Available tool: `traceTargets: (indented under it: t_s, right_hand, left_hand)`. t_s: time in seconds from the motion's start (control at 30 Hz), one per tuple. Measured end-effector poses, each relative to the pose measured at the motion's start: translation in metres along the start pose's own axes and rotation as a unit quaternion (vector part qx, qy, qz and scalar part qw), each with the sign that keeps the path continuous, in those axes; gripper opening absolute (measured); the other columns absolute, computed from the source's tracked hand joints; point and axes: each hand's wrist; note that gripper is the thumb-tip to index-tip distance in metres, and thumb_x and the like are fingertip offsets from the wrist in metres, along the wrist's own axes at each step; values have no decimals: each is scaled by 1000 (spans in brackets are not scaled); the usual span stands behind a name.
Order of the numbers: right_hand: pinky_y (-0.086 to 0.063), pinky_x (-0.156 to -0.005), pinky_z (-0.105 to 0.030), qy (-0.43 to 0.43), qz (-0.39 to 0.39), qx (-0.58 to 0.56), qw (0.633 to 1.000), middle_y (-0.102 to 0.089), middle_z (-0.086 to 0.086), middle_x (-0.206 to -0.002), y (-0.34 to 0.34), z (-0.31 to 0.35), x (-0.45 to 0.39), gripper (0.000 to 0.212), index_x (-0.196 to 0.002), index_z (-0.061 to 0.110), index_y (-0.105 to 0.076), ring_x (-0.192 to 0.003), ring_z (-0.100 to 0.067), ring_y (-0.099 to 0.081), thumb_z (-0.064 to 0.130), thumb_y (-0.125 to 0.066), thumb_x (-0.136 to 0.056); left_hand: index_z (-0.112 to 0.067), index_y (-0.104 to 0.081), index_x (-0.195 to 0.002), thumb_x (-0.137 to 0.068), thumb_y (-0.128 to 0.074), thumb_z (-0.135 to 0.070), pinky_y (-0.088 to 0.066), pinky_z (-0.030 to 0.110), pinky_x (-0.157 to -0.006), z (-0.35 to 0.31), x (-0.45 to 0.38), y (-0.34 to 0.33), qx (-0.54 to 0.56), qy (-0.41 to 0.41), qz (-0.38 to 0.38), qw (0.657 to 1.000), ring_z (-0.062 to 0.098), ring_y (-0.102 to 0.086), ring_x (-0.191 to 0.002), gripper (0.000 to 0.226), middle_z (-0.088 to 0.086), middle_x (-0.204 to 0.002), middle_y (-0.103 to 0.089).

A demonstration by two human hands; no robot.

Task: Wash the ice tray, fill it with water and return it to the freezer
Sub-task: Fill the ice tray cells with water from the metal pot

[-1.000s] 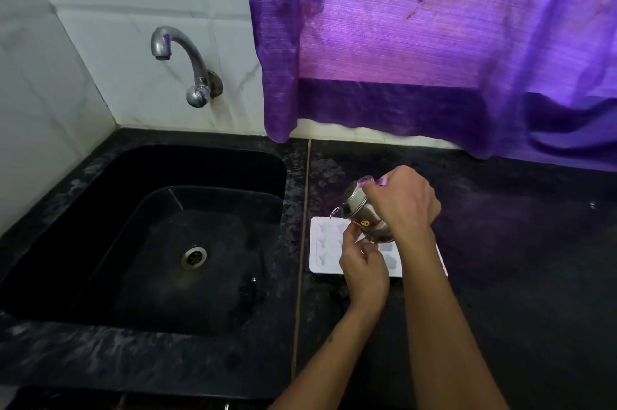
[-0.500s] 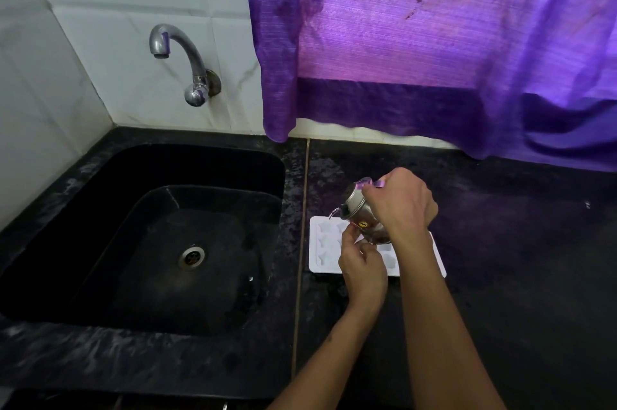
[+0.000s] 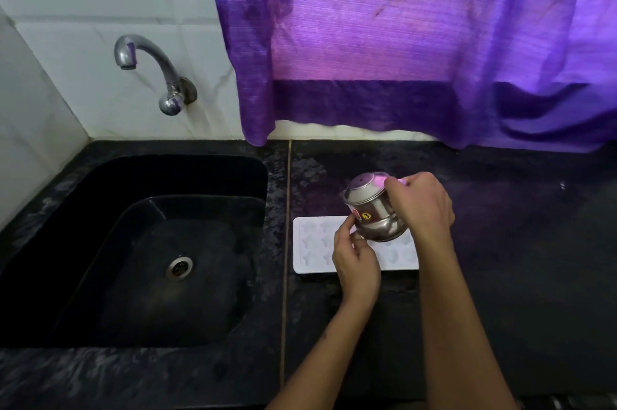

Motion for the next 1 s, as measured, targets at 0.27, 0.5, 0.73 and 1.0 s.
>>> traceTargets:
  t_s: [0.27, 0.5, 0.73, 1.0]
  right_hand:
    - [-30, -52, -27, -8, -21, -22, 1000, -54, 0, -68, 37, -42, -14, 25, -64, 17, -53, -70, -25, -53, 36, -53, -81]
    - [-32, -62, -29, -12, -31, 25, 999, -56, -3, -75, 74, -71, -29, 22, -67, 16, -53, -76, -29, -52, 33, -53, -82]
    - [-37, -71, -31, -2, -34, 63, 997, -67, -6, -101, 81, -86, -35, 26, -101, 17, -68, -94, -30, -58, 35, -56, -85]
    - [-39, -71, -32, -5, -26, 83, 996, -66, -7, -103, 79, -85, -37, 26, -102, 16, -67, -95, -30, -59, 34, -57, -87]
  left_hand:
    - [-18, -56, -129, -99, -40, -8, -49, 25, -95, 11, 23, -45, 47, 21, 47, 998, 7, -60, -109, 35, -9, -112, -63]
    - [-13, -55, -128, -99, -38, -1, -50, 19, -89, 18, 52, -94, 109, 52, 73, 990, 3, -63, -101, 36, -4, -112, -64]
    - [-5, -53, -130, -97, -36, 5, -51, 27, -96, 25, 68, -115, 120, 82, 69, 987, 6, -61, -101, 38, -1, -111, -61]
    - [-5, -54, -128, -95, -34, 8, -52, 29, -95, 31, 66, -119, 102, 88, 67, 989, 7, -62, -98, 40, 3, -111, -62]
Point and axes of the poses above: each hand's wrist, its own x-axis away from the middle knuckle, its own y-axis out of the back of the hand, z = x × y
